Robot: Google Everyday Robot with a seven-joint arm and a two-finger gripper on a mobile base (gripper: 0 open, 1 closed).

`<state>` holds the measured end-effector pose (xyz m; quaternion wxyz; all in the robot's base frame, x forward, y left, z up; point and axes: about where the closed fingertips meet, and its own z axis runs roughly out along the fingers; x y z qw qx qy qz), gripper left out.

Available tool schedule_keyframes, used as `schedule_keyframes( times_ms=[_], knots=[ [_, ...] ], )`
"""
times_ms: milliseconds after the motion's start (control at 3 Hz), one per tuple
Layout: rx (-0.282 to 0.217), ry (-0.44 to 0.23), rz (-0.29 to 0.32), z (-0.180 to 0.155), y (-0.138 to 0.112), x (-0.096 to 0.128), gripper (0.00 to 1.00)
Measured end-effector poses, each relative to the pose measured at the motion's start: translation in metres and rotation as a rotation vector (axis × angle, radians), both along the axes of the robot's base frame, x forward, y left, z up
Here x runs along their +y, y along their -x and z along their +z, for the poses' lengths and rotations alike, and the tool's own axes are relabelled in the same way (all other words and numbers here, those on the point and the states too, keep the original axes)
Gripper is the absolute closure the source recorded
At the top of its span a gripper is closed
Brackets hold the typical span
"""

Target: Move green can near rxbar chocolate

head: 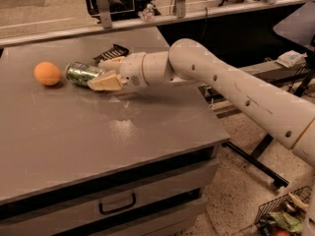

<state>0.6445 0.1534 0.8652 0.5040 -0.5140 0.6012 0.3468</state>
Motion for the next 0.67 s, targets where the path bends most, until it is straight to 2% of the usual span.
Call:
schedule_keyframes(
  times_ms=[333, 667],
  knots=[
    [0.004, 0.003, -0.019, 0.004, -0.001, -0.003, 0.76],
    [0.004, -0.021, -0.085, 0.017, 0.01, -0.02, 0.98]
  ],
)
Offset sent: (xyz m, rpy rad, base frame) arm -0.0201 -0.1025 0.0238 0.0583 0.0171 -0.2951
